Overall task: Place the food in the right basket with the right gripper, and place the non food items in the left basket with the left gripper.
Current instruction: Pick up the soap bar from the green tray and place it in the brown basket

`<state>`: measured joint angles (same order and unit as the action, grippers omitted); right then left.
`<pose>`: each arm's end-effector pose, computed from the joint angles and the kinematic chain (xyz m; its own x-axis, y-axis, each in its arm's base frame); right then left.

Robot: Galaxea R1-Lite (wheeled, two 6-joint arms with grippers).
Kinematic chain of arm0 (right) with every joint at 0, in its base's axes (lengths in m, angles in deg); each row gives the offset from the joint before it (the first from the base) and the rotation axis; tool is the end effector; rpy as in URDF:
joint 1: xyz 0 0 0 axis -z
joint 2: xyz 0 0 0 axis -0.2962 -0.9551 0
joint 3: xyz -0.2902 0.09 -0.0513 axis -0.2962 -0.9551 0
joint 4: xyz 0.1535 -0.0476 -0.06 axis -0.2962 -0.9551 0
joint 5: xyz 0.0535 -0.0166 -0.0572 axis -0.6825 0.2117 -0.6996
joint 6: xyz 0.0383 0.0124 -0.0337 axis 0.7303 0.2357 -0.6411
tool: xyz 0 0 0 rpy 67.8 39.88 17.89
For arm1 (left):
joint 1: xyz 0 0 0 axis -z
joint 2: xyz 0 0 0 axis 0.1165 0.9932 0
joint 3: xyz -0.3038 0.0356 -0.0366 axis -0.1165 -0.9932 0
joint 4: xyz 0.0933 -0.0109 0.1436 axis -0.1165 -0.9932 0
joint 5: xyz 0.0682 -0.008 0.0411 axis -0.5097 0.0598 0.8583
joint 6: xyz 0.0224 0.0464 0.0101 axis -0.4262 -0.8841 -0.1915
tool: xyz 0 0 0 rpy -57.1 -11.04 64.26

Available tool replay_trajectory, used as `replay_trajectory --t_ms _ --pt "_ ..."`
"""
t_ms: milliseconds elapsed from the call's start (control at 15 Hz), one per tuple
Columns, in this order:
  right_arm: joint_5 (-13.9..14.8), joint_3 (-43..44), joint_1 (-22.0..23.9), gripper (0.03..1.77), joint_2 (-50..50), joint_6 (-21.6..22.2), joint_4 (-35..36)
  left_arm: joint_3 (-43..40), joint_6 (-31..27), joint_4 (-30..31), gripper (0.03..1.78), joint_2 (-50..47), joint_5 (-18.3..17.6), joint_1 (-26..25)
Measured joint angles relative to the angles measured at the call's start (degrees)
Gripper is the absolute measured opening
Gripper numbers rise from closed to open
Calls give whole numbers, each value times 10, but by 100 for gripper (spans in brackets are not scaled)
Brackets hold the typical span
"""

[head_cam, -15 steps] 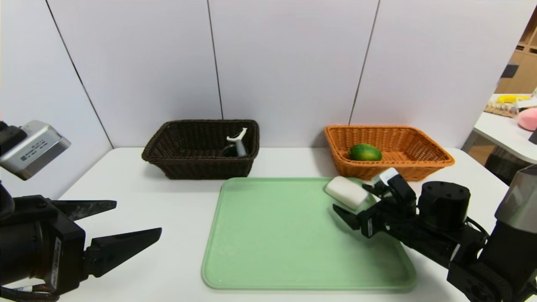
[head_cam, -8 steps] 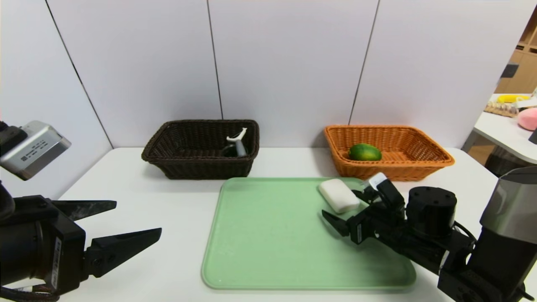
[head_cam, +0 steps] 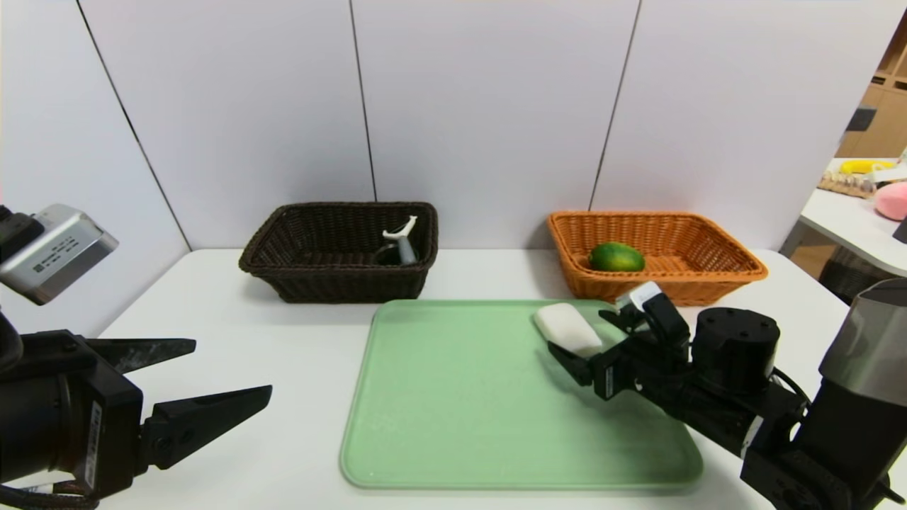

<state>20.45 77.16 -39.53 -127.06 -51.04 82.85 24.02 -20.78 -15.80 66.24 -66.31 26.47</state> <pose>0.3023 0.1297 0.0828 0.8602 0.4610 -0.2180 -0.4904 0.8651 -0.1058 0.1074 -0.0683 0.2480 0.7615 -0.4605 -0.4560 0.4708 0.8766 -0.0991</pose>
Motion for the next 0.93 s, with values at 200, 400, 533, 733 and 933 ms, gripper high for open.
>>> replay_trajectory --t_ms 200,400,533,733,933 --pt "28 0 -15 170 15 -1 -8 0 0 0 169 0 0 0" --pt "71 1 -55 170 33 -2 -27 -1 -6 -1 169 0 0 1" --pt "102 3 -78 170 50 -5 -43 -6 -10 -1 169 0 0 1" --pt "115 6 -89 170 85 -9 -64 -12 -19 -1 169 0 0 1" --pt "119 -6 -88 170 118 -10 -64 -16 -20 -1 169 -1 1 1"
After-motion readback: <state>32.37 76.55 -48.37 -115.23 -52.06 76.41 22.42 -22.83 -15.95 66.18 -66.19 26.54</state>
